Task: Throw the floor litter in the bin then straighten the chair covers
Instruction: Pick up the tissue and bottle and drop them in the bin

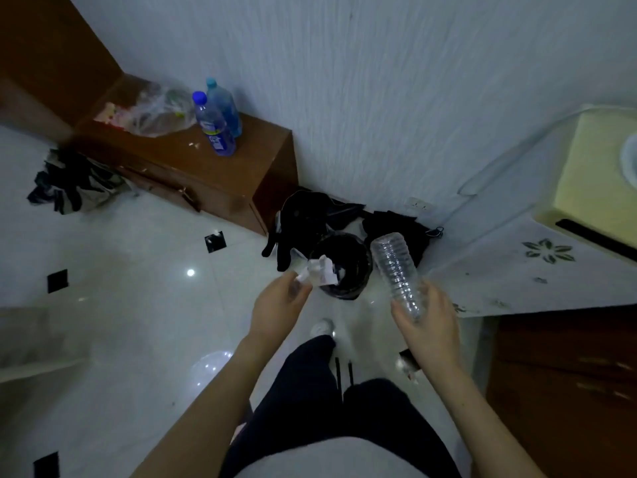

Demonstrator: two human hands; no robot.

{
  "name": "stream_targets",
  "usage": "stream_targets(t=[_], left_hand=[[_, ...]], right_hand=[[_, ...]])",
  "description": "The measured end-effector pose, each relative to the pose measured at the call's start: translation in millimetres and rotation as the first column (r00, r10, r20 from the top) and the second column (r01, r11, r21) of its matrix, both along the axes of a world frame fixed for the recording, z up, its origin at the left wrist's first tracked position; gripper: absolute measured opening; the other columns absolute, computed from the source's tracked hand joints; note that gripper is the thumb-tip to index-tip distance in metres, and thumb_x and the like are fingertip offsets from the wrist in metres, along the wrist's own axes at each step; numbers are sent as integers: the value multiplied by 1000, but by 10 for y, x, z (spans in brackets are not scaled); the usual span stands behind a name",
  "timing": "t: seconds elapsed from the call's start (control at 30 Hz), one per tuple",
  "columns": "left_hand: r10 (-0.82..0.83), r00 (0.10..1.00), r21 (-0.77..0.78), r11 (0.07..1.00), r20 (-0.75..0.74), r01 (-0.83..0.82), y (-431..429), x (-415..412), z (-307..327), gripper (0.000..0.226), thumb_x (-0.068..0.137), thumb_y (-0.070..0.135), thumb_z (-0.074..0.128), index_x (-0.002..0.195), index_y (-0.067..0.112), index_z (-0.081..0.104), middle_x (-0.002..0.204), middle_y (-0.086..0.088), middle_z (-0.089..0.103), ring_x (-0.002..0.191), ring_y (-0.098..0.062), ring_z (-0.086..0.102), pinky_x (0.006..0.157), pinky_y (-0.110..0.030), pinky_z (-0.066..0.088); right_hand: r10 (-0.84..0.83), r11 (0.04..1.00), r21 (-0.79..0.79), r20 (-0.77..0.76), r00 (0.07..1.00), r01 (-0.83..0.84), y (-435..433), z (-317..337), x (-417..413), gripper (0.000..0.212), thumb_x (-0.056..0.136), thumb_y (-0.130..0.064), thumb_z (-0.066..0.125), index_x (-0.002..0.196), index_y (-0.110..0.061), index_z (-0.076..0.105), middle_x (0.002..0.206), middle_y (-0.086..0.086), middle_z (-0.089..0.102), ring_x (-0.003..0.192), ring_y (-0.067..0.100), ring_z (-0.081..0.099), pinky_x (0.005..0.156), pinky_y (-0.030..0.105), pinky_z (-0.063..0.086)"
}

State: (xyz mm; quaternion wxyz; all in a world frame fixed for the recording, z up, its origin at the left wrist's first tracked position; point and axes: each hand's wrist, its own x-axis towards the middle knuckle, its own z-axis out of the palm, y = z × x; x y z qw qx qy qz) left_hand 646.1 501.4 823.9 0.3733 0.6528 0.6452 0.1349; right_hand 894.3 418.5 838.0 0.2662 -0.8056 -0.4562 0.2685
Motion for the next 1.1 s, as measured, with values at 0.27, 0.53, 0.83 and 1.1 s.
stream_targets(t=[0.27,0.53,0.83,1.1], left_hand=[[-14,1000,-122,992,-6,14,1399,139,-945,34,97,43,54,72,24,41,63,7,47,56,-7,45,52,-17,34],[256,963,-251,941,88,-227,1772,495,-3186,33,98,39,55,70,32,38,61,13,45,54,0,45,56,-23,32],[54,998,-111,992,15,-52,1754,875,-5456,23,96,37,57,85,19,48,68,8,45,64,-11,46,53,-25,35],[-32,999,-3,999,-2,32,1619,984,-5821,41,89,32,69,126,19,58,116,5,61,107,-13,51,84,-23,42]], right_hand=[[-101,993,-64,-72,992,96,1154,-927,-6,57,83,-36,72,132,-20,47,115,-4,53,105,20,49,92,44,48],[-104,988,-124,-73,992,95,1697,-3105,94,67,80,-43,68,135,-9,49,115,8,59,105,26,55,91,41,50],[-55,994,-96,-125,991,43,1850,-5075,266,51,82,-36,73,126,-30,48,114,-17,52,112,12,50,92,36,49],[-85,987,-142,-94,992,71,1815,-5487,416,67,83,-44,69,141,-24,41,122,-10,49,114,17,50,97,42,47]])
